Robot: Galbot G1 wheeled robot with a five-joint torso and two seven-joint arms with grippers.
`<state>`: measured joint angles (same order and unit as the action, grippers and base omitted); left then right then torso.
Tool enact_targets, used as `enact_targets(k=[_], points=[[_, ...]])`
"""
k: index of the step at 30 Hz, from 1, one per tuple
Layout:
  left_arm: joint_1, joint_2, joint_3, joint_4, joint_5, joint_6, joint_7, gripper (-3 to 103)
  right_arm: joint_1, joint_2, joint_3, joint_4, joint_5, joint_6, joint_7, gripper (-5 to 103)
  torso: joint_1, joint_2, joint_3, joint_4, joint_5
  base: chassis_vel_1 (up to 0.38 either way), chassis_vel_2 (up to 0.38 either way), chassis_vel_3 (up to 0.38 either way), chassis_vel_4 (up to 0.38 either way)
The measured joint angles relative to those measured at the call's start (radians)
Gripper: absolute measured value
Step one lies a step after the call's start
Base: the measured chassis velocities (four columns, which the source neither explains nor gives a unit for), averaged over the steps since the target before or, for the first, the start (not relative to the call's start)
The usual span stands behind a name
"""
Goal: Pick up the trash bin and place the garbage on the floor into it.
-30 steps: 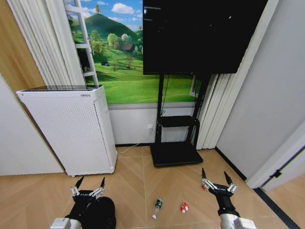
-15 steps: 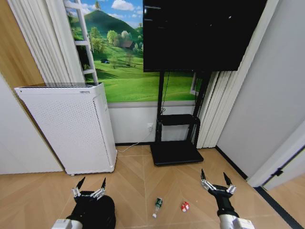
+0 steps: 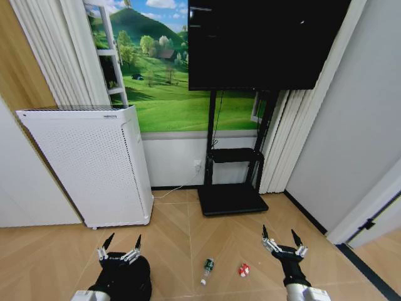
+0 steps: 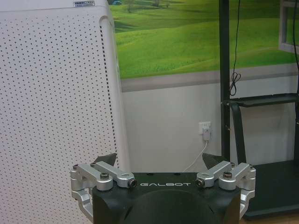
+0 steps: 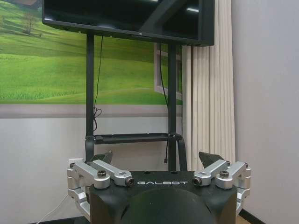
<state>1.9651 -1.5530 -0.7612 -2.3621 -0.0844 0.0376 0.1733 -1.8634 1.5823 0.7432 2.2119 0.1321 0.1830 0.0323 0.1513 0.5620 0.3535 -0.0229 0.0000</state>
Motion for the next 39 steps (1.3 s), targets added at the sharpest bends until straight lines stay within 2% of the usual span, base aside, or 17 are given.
enact_targets(k=[12, 18, 28, 39], points=[[0.017, -0.007, 0.005, -0.011, 0.016, 0.001, 0.008, 100, 0.004, 0.007, -0.017, -0.018, 0.007, 0.000, 0.027, 100, -0.021, -0.048, -0.028, 0.0000, 0.0001, 0.000, 0.000, 0.000, 0.000], [0.015, -0.054, 0.031, -0.025, 0.023, 0.020, 0.018, 100, 0.006, 0.015, -0.042, -0.038, 0.011, -0.008, 0.035, 100, -0.032, -0.078, -0.045, 0.0000, 0.0000, 0.000, 0.000, 0.000, 0.000], [0.013, -0.039, 0.016, -0.010, 0.026, 0.000, 0.026, 100, 0.006, 0.011, -0.066, -0.045, -0.012, 0.010, 0.025, 100, -0.047, -0.119, -0.072, 0.0000, 0.0000, 0.000, 0.000, 0.000, 0.000], [-0.016, -0.018, -0.009, 0.015, -0.020, 0.024, 0.013, 100, 0.012, -0.020, -0.035, -0.063, -0.006, 0.050, 0.033, 100, -0.063, -0.162, -0.099, 0.0000, 0.0000, 0.000, 0.000, 0.000, 0.000]])
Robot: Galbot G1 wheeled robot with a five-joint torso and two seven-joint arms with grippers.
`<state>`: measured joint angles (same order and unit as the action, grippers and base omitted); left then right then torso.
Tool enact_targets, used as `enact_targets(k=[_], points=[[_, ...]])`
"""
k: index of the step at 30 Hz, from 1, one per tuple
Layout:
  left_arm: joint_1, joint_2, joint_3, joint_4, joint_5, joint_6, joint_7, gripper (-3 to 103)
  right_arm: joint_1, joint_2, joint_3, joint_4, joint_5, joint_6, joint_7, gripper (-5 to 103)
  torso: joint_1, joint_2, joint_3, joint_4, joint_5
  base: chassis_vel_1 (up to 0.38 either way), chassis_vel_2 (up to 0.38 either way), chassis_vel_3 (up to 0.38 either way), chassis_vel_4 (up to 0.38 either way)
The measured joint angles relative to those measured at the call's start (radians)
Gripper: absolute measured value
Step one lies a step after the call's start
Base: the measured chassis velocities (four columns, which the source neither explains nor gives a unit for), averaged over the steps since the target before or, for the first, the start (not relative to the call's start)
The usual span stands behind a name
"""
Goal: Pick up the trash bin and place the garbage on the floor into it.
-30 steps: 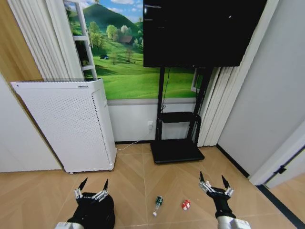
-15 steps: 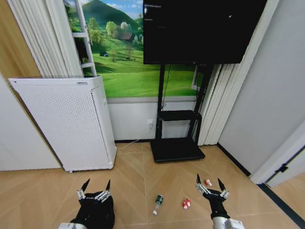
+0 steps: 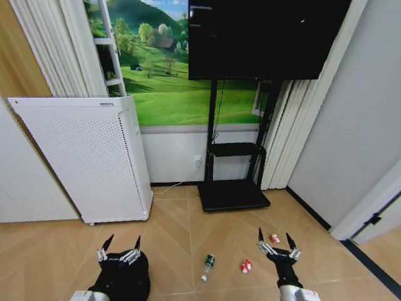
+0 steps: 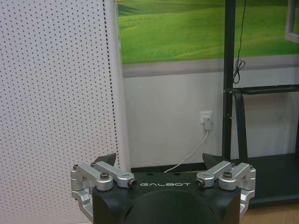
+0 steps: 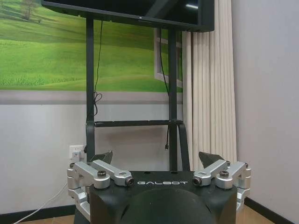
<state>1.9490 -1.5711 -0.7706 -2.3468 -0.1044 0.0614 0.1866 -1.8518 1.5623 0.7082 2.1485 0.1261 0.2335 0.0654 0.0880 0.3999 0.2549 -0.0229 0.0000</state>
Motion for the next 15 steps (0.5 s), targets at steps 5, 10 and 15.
enact_targets(k=[5, 10, 15], points=[[-0.016, 0.003, -0.006, 0.017, -0.013, 0.005, 0.002, 100, -0.008, -0.003, 0.005, 0.003, 0.005, 0.004, 0.000, 100, -0.007, -0.019, -0.012, 0.0000, 0.0000, 0.000, 0.000, 0.000, 0.000], [-0.041, 0.037, -0.049, 0.043, -0.094, 0.022, -0.021, 100, -0.020, -0.004, 0.009, 0.018, 0.013, 0.004, -0.004, 100, -0.015, -0.040, -0.026, 0.0000, 0.0000, 0.000, 0.000, 0.000, 0.000], [-0.046, 0.054, -0.054, 0.050, -0.112, 0.032, -0.025, 100, -0.028, -0.001, 0.004, 0.023, 0.018, 0.004, -0.007, 100, -0.022, -0.061, -0.039, 0.0000, -0.0001, 0.000, 0.000, 0.000, 0.000]])
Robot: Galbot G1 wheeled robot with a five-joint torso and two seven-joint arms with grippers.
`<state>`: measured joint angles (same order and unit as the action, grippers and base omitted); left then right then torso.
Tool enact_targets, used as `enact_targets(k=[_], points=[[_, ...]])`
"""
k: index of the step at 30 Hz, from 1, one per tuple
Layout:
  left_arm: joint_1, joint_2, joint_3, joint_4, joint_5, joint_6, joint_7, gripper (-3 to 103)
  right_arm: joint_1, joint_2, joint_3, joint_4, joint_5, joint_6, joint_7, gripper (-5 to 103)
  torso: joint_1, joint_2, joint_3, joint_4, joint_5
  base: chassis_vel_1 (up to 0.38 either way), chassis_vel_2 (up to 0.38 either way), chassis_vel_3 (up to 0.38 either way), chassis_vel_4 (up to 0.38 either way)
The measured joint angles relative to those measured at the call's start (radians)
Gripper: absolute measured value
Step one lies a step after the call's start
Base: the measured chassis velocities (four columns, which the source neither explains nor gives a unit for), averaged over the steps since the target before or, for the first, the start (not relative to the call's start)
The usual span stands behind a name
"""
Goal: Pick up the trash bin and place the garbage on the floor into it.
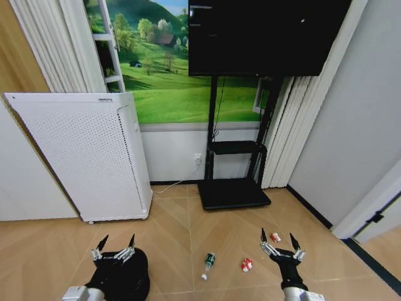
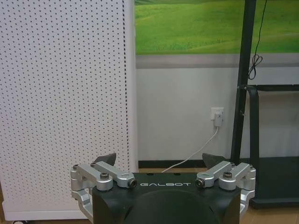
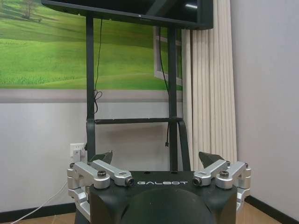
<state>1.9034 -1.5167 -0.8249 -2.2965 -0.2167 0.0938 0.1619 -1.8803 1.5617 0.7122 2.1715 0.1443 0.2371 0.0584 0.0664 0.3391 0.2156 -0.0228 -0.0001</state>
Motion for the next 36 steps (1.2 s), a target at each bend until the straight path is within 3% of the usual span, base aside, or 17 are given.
enact_targets(k=[18, 36], points=[[-0.007, 0.015, 0.009, 0.018, -0.003, 0.018, -0.028, 100, -0.011, 0.005, 0.001, -0.021, -0.002, 0.001, 0.018, 100, -0.025, -0.072, -0.047, 0.0000, 0.0001, 0.000, 0.000, 0.000, 0.000], [0.011, 0.015, -0.011, -0.007, 0.019, 0.073, -0.105, 100, -0.013, 0.012, -0.033, 0.011, 0.030, -0.038, 0.002, 100, -0.047, -0.149, -0.102, 0.0000, 0.0001, 0.000, 0.000, 0.000, 0.000]])
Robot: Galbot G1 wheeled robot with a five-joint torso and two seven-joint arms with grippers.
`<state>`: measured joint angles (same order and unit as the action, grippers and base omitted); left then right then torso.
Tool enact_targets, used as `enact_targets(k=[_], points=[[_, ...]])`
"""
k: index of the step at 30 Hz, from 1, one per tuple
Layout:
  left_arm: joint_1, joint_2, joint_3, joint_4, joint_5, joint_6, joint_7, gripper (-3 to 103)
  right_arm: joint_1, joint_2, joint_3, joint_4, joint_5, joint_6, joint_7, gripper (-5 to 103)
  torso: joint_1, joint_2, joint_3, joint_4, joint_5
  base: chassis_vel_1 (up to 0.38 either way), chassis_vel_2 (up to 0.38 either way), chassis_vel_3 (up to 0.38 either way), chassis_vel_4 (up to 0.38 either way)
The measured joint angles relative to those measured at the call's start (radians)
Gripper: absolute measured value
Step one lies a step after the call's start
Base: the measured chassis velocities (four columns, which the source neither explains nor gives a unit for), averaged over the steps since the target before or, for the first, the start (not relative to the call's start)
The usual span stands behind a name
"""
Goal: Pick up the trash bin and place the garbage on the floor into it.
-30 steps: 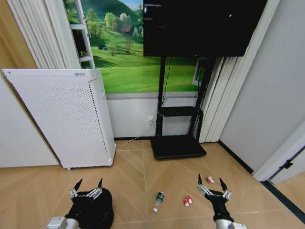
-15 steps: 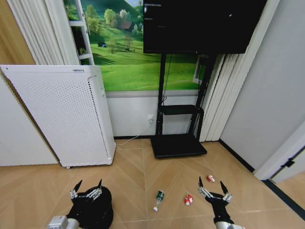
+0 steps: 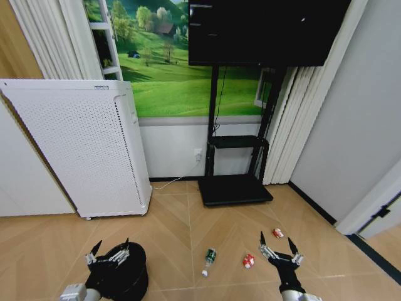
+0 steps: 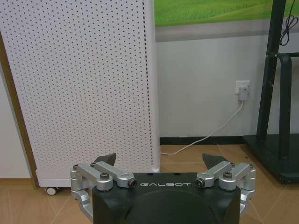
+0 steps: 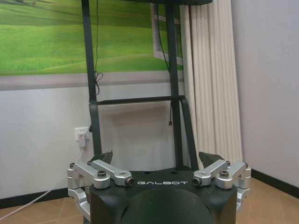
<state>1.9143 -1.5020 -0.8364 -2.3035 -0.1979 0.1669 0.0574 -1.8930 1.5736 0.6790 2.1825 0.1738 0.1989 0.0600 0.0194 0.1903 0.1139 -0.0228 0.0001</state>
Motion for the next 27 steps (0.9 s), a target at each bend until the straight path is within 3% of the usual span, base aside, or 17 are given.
enact_targets(k=[16, 18, 19, 20, 23, 25, 26, 27], points=[[0.004, 0.000, -0.006, 0.011, 0.022, 0.014, -0.008, 100, 0.000, -0.002, -0.014, 0.032, 0.002, -0.021, -0.008, 100, -0.015, -0.058, -0.043, -0.0001, 0.0000, 0.000, 0.000, 0.000, 0.000], [0.013, -0.001, -0.010, 0.020, 0.070, 0.041, -0.068, 100, 0.002, -0.002, -0.017, 0.033, 0.003, -0.026, -0.008, 100, -0.015, -0.062, -0.047, -0.0001, -0.0002, 0.000, 0.000, 0.000, 0.000], [0.013, -0.001, -0.010, 0.020, 0.070, 0.041, -0.068, 100, 0.002, -0.002, -0.017, 0.033, 0.003, -0.026, -0.008, 100, -0.015, -0.062, -0.047, -0.0001, -0.0002, 0.000, 0.000, 0.000, 0.000], [0.028, 0.005, -0.009, 0.026, 0.064, 0.056, -0.116, 100, 0.001, 0.000, -0.023, 0.033, 0.001, -0.027, -0.008, 100, -0.016, -0.062, -0.047, -0.0001, -0.0002, 0.000, 0.000, 0.000, 0.000], [0.078, 0.027, -0.021, 0.031, 0.017, 0.062, -0.134, 100, 0.001, 0.004, -0.031, 0.027, -0.005, -0.028, -0.010, 100, -0.016, -0.062, -0.047, 0.0000, -0.0003, 0.000, 0.000, 0.000, 0.000], [0.153, 0.062, -0.048, 0.032, -0.114, 0.069, -0.133, 100, 0.003, 0.003, -0.034, 0.013, -0.009, -0.028, -0.012, 100, -0.015, -0.062, -0.047, 0.0000, 0.0000, 0.000, 0.000, 0.000, 0.000], [0.153, 0.062, -0.048, 0.032, -0.114, 0.069, -0.133, 100, 0.003, 0.003, -0.034, 0.013, -0.009, -0.028, -0.012, 100, -0.015, -0.062, -0.047, 0.0000, 0.0000, 0.000, 0.000, 0.000, 0.000], [0.172, 0.071, -0.061, 0.044, -0.175, 0.074, -0.132, 100, 0.007, 0.002, -0.034, 0.006, -0.010, -0.028, -0.012, 100, -0.015, -0.061, -0.047, 0.0000, 0.0002, 0.000, 0.000, 0.000, 0.000]])
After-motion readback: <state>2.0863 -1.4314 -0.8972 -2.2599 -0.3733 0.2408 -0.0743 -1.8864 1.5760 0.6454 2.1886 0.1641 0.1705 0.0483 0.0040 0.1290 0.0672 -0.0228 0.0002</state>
